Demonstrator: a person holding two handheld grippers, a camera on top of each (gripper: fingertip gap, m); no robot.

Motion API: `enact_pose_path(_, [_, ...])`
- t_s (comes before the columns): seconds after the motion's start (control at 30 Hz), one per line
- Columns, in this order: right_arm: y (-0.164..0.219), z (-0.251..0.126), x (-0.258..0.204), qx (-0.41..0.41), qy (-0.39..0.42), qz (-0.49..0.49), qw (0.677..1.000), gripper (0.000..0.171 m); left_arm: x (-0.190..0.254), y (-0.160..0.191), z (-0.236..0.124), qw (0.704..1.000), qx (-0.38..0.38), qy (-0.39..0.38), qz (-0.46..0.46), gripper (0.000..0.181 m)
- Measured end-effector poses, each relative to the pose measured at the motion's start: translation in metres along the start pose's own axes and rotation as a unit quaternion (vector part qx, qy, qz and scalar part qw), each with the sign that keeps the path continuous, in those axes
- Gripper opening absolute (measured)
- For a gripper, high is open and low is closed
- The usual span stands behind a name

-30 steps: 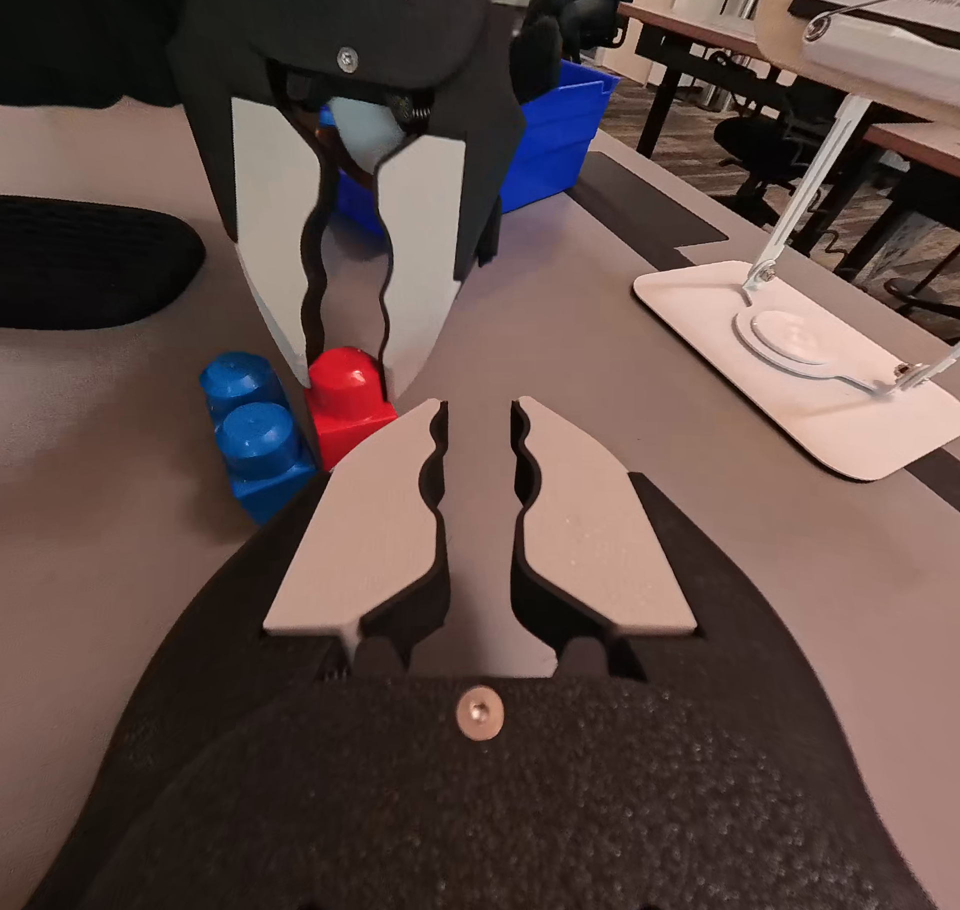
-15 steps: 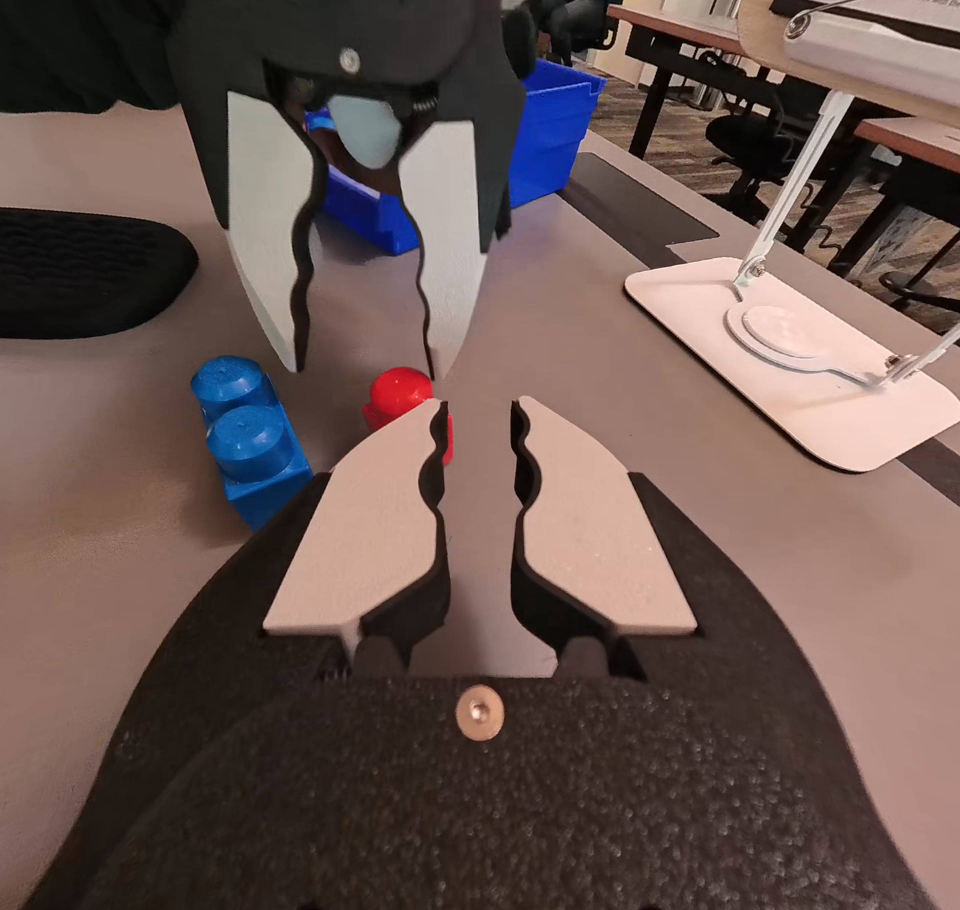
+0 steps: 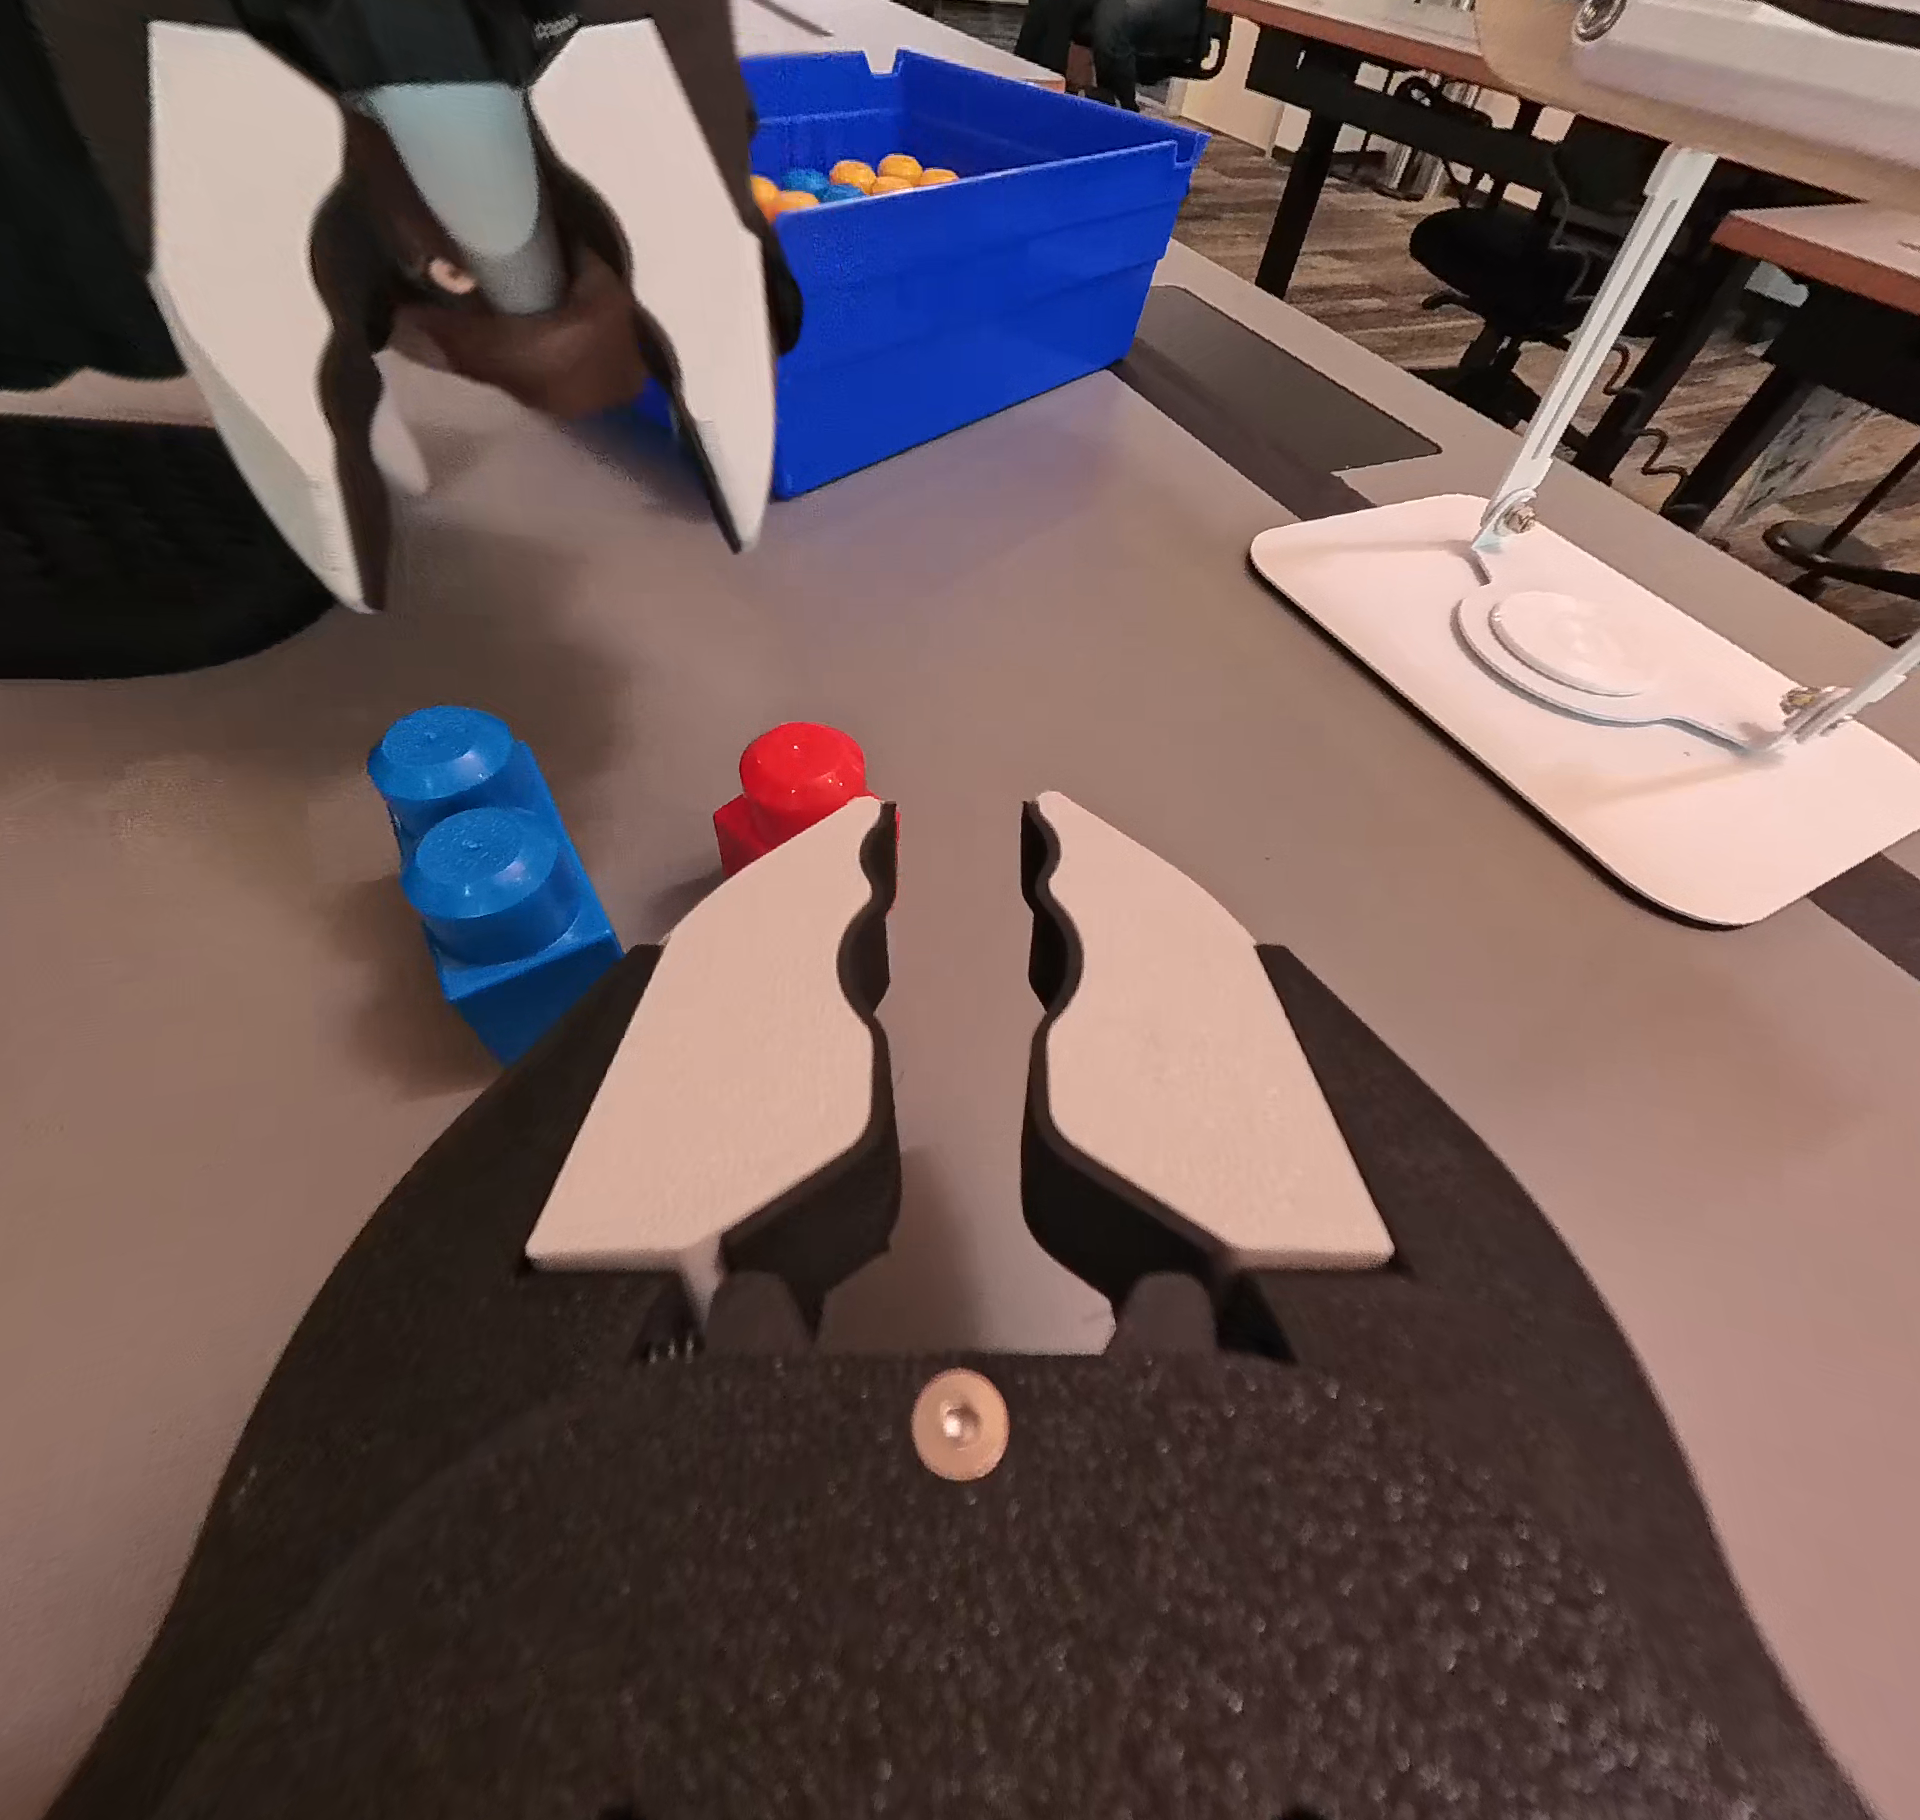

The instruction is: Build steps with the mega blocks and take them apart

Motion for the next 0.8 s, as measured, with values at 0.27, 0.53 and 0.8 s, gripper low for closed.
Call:
enact_pose_path(0.27, [0.000, -0.001, 0.000, 0.002, -0.003, 0.002, 1.000, 0.022, 0.035, 0.038, 0.019, 0.998, -0.032, -0.027, -0.052, 0.069])
enact_pose_path(0.53, [-0.005, -0.004, -0.006, 0.014, -0.038, -0.010, 0.999, 0.022, 0.045, 0.049, 0.048, 0.992, -0.119, -0.036, -0.029, 0.038])
enact_pose_path(0.8, [-0.021, -0.010, -0.036, 0.007, -0.143, -0.059, 0.988, 0.030, 0.041, 0.038, 0.030, 0.993, -0.102, -0.059, -0.028, 0.038])
Point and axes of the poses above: each gripper's, where its closed fingertips meet, z out along the fingers, y out of its underside, x = y × z across the jaws, the point moved 9 cm from there along -z, back along the fingers, and after that the axes turned 3 degrees about -y, right-handed, at the moved point
